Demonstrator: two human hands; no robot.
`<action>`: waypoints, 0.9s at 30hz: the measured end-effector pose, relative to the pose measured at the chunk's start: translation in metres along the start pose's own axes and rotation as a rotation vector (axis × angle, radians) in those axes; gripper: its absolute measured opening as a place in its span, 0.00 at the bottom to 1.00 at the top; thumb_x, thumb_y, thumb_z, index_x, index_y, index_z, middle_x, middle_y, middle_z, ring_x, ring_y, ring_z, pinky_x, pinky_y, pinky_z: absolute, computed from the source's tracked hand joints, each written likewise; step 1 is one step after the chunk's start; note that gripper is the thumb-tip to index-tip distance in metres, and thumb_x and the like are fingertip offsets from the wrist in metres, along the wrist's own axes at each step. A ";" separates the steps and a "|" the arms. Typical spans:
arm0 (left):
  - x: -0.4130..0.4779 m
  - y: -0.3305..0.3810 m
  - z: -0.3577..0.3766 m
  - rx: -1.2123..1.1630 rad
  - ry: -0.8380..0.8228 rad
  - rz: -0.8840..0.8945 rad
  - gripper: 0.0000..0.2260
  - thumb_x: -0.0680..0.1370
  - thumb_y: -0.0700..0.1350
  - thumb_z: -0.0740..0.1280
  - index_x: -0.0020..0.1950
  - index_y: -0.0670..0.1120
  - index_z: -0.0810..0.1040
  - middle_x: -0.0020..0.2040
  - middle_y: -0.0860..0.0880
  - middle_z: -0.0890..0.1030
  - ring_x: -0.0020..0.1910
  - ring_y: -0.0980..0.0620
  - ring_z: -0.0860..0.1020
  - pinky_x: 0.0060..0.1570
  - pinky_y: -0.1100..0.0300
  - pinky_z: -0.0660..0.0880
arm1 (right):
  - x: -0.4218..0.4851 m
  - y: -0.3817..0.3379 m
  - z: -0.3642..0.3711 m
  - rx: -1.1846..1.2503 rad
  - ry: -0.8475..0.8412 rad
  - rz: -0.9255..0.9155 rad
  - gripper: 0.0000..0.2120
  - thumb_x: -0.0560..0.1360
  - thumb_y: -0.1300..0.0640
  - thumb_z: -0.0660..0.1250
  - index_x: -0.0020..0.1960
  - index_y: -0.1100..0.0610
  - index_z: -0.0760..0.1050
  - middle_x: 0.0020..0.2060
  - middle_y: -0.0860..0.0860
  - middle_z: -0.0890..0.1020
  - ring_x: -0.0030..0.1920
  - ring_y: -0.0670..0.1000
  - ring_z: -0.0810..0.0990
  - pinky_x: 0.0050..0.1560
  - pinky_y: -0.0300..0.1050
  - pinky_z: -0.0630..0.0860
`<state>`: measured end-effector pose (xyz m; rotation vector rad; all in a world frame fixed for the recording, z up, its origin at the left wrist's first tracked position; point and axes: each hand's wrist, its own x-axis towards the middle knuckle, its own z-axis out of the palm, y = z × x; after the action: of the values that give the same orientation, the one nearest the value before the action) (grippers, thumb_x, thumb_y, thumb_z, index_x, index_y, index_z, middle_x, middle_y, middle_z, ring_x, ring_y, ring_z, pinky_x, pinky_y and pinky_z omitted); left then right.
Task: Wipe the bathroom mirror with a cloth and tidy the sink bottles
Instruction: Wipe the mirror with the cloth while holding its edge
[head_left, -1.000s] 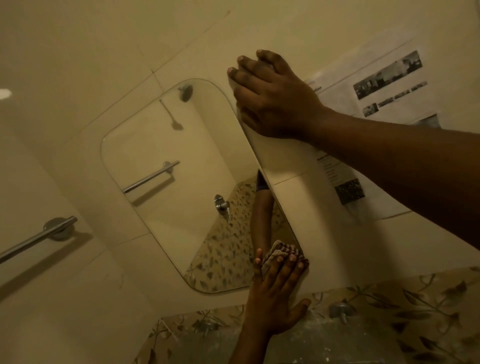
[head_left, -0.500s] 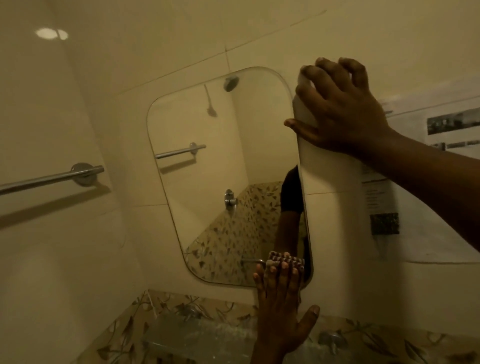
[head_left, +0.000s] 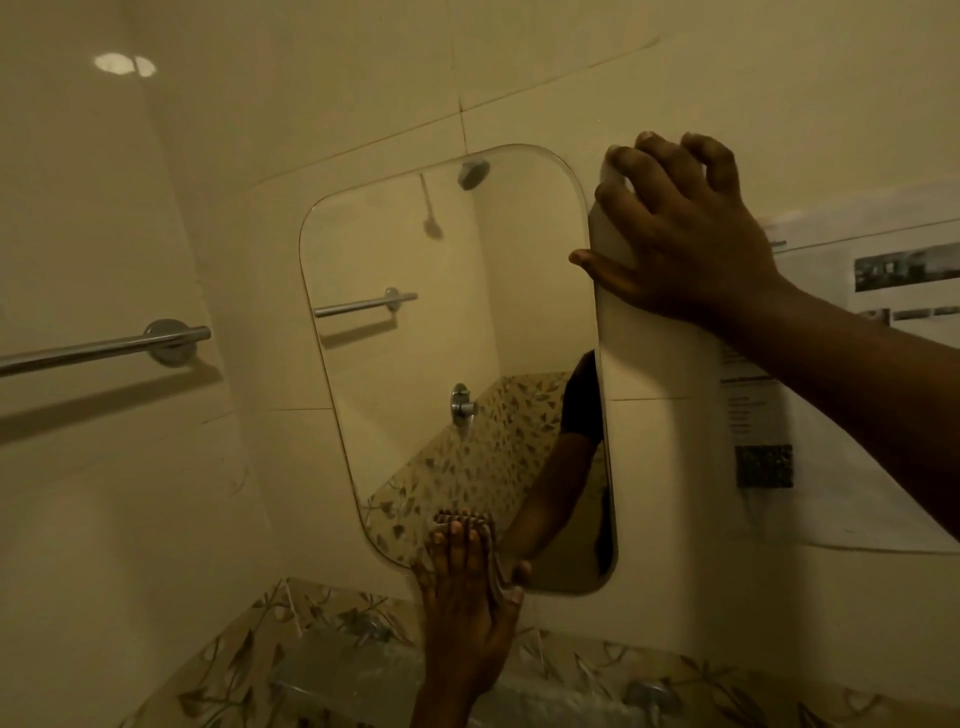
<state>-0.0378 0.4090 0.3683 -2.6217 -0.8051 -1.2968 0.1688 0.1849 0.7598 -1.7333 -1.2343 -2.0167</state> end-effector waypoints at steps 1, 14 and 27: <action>0.001 -0.007 -0.002 -0.024 -0.002 -0.050 0.38 0.85 0.68 0.46 0.88 0.47 0.44 0.89 0.45 0.43 0.87 0.43 0.40 0.83 0.45 0.34 | 0.000 0.000 0.000 0.002 -0.005 0.001 0.35 0.84 0.31 0.50 0.70 0.62 0.68 0.75 0.63 0.71 0.78 0.65 0.66 0.77 0.62 0.58; 0.065 -0.037 -0.032 -0.562 0.200 -0.806 0.35 0.85 0.61 0.52 0.86 0.50 0.41 0.89 0.46 0.44 0.88 0.48 0.42 0.84 0.44 0.37 | 0.000 0.002 0.001 -0.008 -0.015 0.005 0.37 0.84 0.31 0.49 0.71 0.63 0.68 0.75 0.63 0.70 0.77 0.65 0.67 0.76 0.64 0.60; 0.157 0.007 -0.081 -0.765 0.456 -1.253 0.38 0.86 0.67 0.46 0.88 0.43 0.49 0.88 0.42 0.50 0.88 0.41 0.46 0.85 0.40 0.41 | 0.001 0.001 0.006 -0.023 0.044 -0.004 0.35 0.84 0.31 0.50 0.69 0.62 0.70 0.74 0.63 0.72 0.76 0.65 0.69 0.76 0.61 0.59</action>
<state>-0.0141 0.4422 0.5407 -1.8235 -2.3672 -2.7608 0.1737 0.1886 0.7607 -1.6893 -1.2063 -2.0673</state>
